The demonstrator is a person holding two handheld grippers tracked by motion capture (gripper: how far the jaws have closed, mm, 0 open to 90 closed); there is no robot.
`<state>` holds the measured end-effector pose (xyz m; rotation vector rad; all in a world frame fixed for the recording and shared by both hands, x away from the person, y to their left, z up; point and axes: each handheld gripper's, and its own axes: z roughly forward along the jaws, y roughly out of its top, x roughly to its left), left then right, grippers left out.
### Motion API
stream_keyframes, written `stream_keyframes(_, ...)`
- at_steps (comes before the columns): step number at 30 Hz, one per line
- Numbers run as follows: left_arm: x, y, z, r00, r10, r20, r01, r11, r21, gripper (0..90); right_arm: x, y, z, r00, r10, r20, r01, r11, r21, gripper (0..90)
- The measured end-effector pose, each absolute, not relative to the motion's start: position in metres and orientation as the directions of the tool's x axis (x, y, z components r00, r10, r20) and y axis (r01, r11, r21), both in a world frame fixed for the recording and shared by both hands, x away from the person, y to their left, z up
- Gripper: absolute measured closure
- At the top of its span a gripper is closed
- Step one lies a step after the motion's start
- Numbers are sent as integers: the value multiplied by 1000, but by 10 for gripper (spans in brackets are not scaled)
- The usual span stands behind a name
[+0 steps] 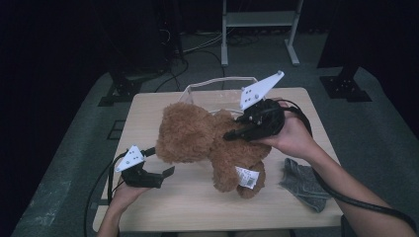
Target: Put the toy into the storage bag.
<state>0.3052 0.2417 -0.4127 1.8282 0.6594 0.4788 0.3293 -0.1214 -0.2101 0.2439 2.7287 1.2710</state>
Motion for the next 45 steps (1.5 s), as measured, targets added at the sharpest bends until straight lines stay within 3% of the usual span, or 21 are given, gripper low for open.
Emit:
stream_keyframes(17, 305, 238, -414, 777, 630, 22, 204, -285, 937, 53, 377, -102, -133, -967, 245, -72, 104, 634, 767, 734)
stream_keyframes(45, 305, 232, -419, 801, 598, 3, 216, -294, 931, 53, 510, -98, -110, -895, 433, -110, 225, 648, 727, 734)
